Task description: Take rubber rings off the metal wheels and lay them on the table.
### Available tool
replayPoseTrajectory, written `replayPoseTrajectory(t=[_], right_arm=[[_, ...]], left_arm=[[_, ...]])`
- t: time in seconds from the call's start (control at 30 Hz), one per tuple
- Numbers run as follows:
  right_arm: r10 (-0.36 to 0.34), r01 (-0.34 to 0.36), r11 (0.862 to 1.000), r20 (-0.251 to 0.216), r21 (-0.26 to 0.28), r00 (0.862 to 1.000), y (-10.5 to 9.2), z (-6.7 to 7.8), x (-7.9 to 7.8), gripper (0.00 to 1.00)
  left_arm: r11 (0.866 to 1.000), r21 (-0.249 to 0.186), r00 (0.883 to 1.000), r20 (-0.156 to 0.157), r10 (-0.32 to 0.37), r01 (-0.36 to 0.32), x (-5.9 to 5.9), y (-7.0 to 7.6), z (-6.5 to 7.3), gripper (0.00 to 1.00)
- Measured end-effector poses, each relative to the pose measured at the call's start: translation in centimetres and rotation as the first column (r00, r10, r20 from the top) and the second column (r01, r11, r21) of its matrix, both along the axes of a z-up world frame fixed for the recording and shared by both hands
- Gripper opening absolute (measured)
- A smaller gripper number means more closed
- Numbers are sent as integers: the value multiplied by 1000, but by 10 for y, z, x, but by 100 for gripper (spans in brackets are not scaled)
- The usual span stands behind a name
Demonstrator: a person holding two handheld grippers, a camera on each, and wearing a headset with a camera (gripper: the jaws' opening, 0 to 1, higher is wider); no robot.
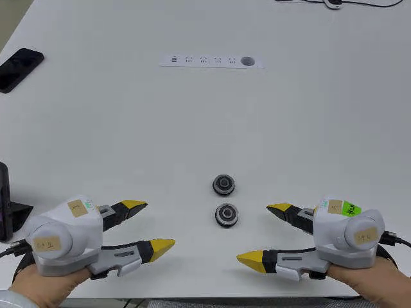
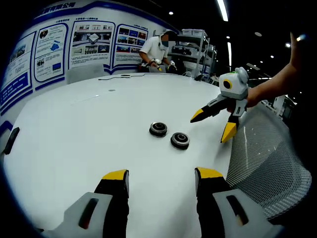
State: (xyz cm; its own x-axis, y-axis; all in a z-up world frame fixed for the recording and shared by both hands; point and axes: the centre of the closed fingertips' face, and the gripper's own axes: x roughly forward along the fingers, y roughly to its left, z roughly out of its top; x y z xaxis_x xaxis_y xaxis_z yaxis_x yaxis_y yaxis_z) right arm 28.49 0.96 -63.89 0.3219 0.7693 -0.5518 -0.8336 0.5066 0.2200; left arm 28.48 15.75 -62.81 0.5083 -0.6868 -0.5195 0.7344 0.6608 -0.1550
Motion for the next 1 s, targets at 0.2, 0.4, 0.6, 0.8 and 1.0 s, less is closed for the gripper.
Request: replayPoseTrajectory(t=[0.2,0.4,0.6,0.8,1.0], right_arm=[[6,-6,1000,-14,14,1000,7,0,0,71],[16,-16,1000,-22,23,1000,12,0,1,70],[25,-25,999,-28,29,999,16,-1,1,70],[30,-29,999,-34,36,999,20,-2,1,69],[30,-28,999,-44,44,999,22,-3,2,68]], left_arm=[[1000,-1,1000,-1,-19,19,3,-10,2,53],[999,4,999,2,-37,37,5,-20,4,50],[998,9,998,-1,-55,55,9,-27,3,47],[997,12,997,-1,-79,79,10,-35,3,43],[994,18,995,-1,-104,104,11,-42,2,40]])
